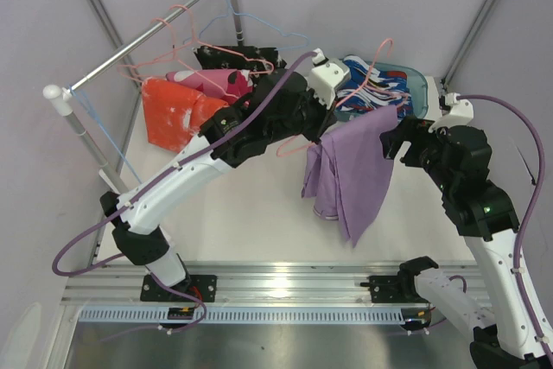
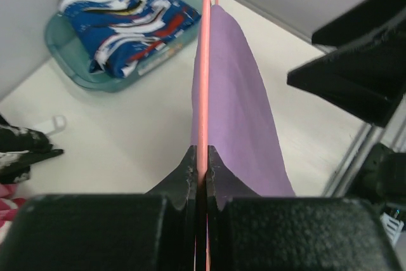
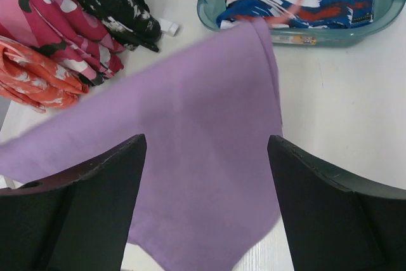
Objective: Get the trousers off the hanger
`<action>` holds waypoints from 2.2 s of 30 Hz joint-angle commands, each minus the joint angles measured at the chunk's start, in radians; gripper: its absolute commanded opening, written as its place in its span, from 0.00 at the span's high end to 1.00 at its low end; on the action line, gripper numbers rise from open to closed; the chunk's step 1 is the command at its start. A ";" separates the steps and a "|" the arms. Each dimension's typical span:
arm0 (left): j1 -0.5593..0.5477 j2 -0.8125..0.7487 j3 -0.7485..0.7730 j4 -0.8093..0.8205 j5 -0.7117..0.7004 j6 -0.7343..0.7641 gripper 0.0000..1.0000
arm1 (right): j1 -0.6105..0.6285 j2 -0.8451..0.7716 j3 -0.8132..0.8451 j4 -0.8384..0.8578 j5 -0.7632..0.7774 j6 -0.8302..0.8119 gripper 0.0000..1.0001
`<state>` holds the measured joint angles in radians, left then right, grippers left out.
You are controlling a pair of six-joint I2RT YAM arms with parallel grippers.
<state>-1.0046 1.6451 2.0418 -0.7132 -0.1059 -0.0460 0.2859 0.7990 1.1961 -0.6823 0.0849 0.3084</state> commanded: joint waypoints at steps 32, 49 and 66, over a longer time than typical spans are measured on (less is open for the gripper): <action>0.098 0.076 0.307 0.098 -0.130 -0.284 1.00 | 0.253 0.276 0.085 0.449 -0.031 -0.195 0.04; 0.098 0.064 0.324 0.083 -0.228 -0.316 1.00 | 0.285 0.402 0.128 0.486 -0.071 -0.264 0.04; 0.098 0.018 0.273 0.115 -0.227 -0.319 1.00 | 0.291 0.459 0.069 0.518 -0.103 -0.342 0.36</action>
<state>-0.9073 1.7538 2.2871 -0.7731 -0.3115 -0.3420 0.5720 1.2503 1.2697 -0.2199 0.0013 -0.0017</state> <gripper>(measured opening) 0.058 0.668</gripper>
